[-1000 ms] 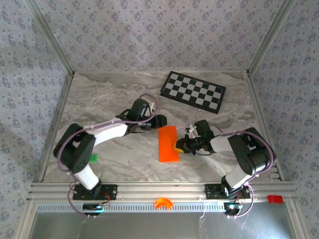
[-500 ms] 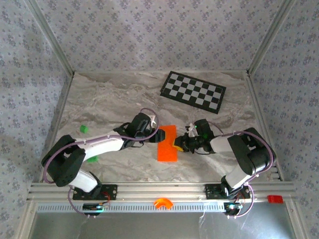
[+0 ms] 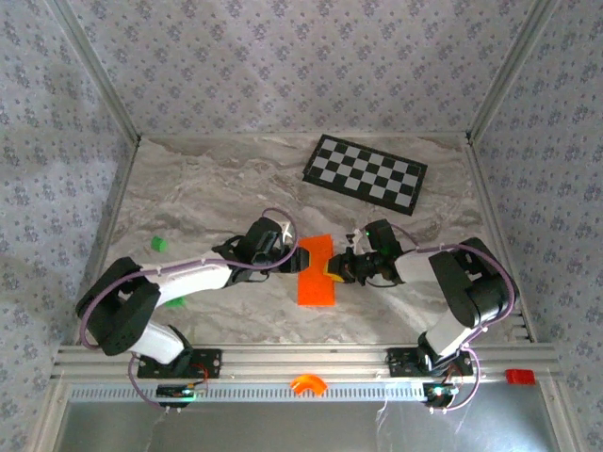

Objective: Fold a paper plane with a square sheet of paper (pick it up from the middle)

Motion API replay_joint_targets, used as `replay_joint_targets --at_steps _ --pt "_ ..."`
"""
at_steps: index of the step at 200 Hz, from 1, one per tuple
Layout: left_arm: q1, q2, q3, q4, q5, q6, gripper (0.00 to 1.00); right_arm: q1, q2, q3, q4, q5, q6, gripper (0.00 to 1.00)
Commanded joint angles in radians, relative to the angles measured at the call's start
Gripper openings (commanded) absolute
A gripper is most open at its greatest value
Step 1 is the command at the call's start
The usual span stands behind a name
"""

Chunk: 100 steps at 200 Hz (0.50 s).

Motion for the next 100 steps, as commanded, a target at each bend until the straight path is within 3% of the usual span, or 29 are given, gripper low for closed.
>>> replay_joint_targets --at_steps 1,33,52,68,100 --pt "-0.033 -0.044 0.002 0.019 -0.018 0.055 0.52 -0.003 0.013 0.022 -0.039 -0.009 -0.020 0.09" --pt "-0.180 -0.103 -0.005 0.008 -0.219 0.235 0.52 -0.012 0.001 0.034 -0.077 0.013 -0.015 0.06" --pt "-0.248 -0.115 0.018 -0.065 -0.314 0.275 0.53 -0.022 0.001 0.039 -0.088 0.024 0.000 0.05" --pt "-0.313 -0.094 0.068 -0.171 -0.383 0.295 0.53 -0.025 -0.001 0.042 -0.090 0.027 0.010 0.05" --pt "-0.507 0.006 0.150 -0.277 -0.629 0.371 0.58 -0.027 0.000 0.047 -0.098 0.034 0.013 0.05"
